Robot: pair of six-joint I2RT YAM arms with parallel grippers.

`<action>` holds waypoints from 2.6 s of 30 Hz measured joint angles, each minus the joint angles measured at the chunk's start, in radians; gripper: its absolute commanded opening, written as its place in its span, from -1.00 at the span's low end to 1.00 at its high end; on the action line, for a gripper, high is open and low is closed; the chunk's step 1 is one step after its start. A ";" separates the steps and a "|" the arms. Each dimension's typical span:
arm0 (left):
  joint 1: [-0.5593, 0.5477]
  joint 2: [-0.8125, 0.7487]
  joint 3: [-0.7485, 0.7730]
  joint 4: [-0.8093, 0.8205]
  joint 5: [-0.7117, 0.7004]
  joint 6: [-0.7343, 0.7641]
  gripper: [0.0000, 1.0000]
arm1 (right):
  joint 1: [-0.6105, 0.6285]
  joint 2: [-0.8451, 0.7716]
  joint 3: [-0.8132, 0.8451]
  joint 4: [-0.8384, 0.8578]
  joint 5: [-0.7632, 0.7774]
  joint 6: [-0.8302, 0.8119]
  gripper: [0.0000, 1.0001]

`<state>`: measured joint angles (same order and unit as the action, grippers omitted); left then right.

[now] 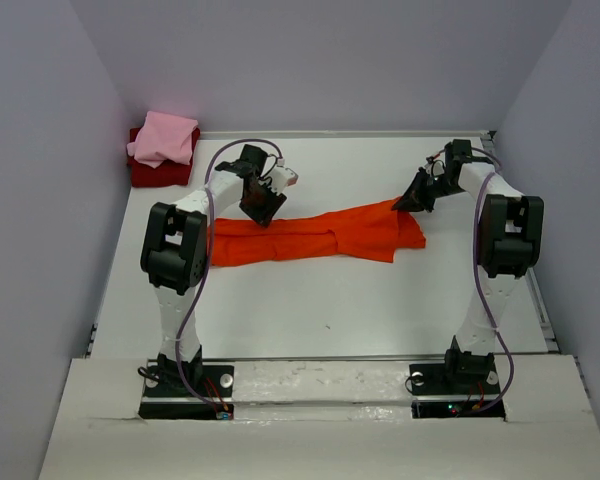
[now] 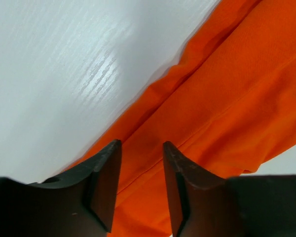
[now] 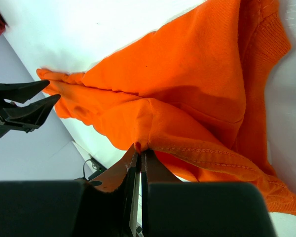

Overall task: Fold and stack the t-shirts
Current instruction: Fold the other side of the tshirt into a rectangle

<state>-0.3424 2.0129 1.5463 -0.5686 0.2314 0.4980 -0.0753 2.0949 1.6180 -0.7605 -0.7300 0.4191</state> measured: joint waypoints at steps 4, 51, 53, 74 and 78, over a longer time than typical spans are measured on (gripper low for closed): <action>0.002 0.000 -0.002 -0.003 0.029 0.002 0.14 | 0.000 0.000 0.000 0.000 0.000 0.000 -0.93; 0.004 0.002 -0.039 -0.035 0.122 0.012 -0.93 | 0.000 0.001 0.009 -0.012 0.001 0.004 -0.93; 0.004 0.002 -0.035 -0.038 0.118 0.011 -0.93 | 0.000 0.005 0.028 -0.023 0.000 0.007 -0.93; 0.021 0.005 0.035 -0.046 0.047 0.001 -0.95 | 0.004 0.168 0.257 -0.084 0.000 0.036 -0.97; 0.024 0.019 0.055 -0.048 0.026 -0.006 -0.95 | 0.005 0.241 0.340 -0.084 0.001 0.056 -1.00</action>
<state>-0.3183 2.0315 1.6016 -0.6167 0.2573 0.4923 -0.0708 2.3356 1.9579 -0.8448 -0.7292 0.4751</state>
